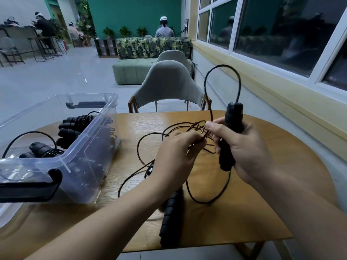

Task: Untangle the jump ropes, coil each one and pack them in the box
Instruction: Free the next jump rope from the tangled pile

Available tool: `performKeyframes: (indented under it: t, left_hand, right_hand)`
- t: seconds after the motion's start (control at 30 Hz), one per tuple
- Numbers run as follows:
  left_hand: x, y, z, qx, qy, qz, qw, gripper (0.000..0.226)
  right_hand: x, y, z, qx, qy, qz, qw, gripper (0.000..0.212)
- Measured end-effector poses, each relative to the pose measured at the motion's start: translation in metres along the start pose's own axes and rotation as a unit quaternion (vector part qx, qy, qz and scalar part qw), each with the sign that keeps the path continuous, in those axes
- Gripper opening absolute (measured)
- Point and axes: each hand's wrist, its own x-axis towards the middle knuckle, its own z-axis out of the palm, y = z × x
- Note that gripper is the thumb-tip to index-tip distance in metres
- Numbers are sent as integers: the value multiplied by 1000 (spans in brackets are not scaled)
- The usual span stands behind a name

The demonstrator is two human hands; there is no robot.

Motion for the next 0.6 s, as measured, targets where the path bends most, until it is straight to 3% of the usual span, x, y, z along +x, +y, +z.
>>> performKeyframes:
  t: [0.3,0.6]
  left_hand:
    - [11,-30,-7,145,-45,-47,987,12]
    - [19,-42,-16,160,-17,-51,986,17]
  right_hand:
    - [19,-26,-34,120,85,5,989,13]
    - [37,-15,-54,153,160,51,974,22]
